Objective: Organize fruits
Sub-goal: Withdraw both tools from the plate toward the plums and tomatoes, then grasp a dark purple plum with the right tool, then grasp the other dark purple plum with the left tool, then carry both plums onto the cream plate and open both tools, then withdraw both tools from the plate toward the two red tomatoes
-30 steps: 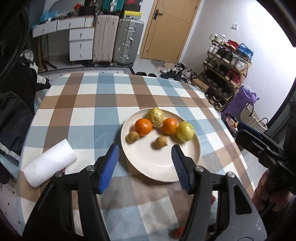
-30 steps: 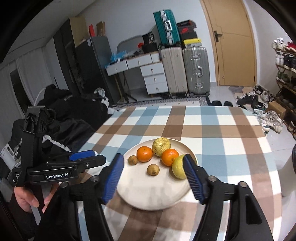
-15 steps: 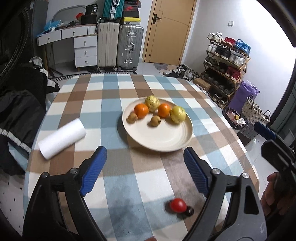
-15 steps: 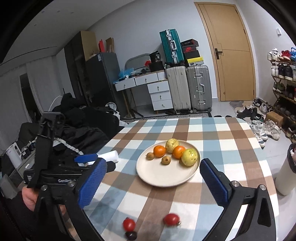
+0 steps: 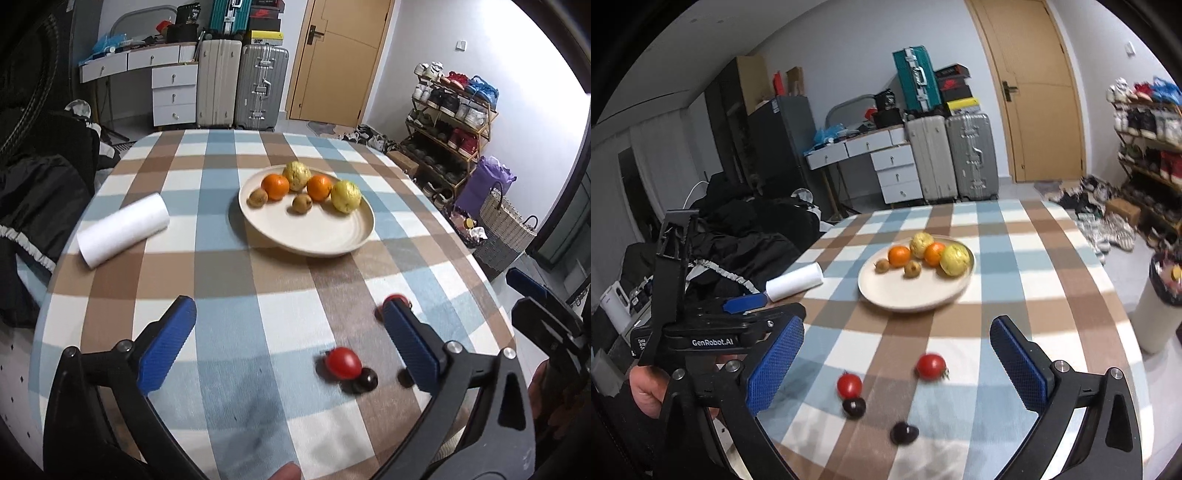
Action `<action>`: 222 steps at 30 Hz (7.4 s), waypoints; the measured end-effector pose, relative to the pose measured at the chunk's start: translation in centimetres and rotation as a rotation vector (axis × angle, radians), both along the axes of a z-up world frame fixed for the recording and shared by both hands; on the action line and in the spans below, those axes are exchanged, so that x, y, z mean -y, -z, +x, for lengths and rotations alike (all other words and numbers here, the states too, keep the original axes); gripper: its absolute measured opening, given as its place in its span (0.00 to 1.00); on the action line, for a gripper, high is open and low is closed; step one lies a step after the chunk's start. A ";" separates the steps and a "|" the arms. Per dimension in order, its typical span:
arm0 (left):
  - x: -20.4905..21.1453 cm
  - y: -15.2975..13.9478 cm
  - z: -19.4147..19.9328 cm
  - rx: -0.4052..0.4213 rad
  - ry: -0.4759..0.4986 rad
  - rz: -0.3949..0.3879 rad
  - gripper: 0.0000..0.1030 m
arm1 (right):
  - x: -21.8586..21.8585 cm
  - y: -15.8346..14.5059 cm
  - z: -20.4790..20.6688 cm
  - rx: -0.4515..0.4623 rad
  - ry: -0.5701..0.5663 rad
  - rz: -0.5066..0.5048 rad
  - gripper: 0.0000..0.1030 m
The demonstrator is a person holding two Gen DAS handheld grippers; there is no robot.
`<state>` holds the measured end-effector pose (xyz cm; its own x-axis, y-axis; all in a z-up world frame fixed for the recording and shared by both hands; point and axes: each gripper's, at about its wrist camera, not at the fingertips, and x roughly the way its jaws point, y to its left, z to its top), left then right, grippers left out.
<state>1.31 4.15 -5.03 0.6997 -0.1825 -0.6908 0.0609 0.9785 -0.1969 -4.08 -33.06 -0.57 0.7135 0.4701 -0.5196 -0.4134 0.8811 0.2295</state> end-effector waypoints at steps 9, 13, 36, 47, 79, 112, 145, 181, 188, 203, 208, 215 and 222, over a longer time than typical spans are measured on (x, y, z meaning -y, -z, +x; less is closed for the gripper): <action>0.3 2.5 -2.1 -0.035 0.004 0.003 0.98 | 0.9 3.0 -1.9 -0.066 0.024 -0.009 1.00; 0.1 3.3 -2.3 -0.051 -0.007 -0.002 0.98 | 0.7 4.8 -2.1 -0.103 0.021 -0.024 1.00; 2.2 4.9 -2.0 -0.088 0.042 0.060 0.98 | -0.5 10.1 -1.6 -0.164 -0.011 -0.004 0.73; 2.5 5.2 -1.8 -0.105 0.053 0.070 0.98 | -1.4 10.8 -1.6 -0.171 0.001 -0.072 0.36; 6.3 7.5 0.3 -0.271 0.117 -0.039 0.53 | -0.4 9.1 -2.1 -0.092 -0.013 -0.038 0.24; 4.8 2.6 0.5 -0.166 0.188 -0.213 0.20 | -0.1 7.0 -2.3 -0.059 -0.035 0.005 0.24; -1.5 4.3 21.2 -0.104 0.057 -0.148 0.20 | -6.8 2.2 21.8 -0.084 -0.216 -0.030 0.24; -1.3 5.1 23.3 -0.134 0.078 -0.136 0.47 | -8.7 5.4 26.8 -0.143 -0.148 -0.060 0.48; -1.1 3.0 19.8 -0.107 0.039 -0.142 0.48 | -6.1 1.7 22.7 -0.052 -0.096 -0.031 0.74; 1.4 -2.5 9.8 0.037 -0.015 -0.017 0.82 | -1.4 -2.9 10.3 0.117 0.001 -0.049 0.99; 1.6 -2.5 7.0 0.040 -0.013 0.004 0.86 | -1.2 -2.7 7.2 0.122 0.006 -0.070 1.00; 2.3 -0.8 3.2 0.023 0.002 0.036 0.99 | -0.6 -1.3 4.0 0.124 0.028 -0.048 1.00; 2.7 3.1 1.6 -0.063 0.023 0.048 0.99 | 0.9 2.1 2.4 0.022 0.084 -0.022 1.00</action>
<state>2.89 1.46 -8.17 0.6502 -0.1636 -0.7420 0.0727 0.9855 -0.1536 -1.66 -33.93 -2.62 0.7614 0.3961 -0.5131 -0.3421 0.9179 0.2010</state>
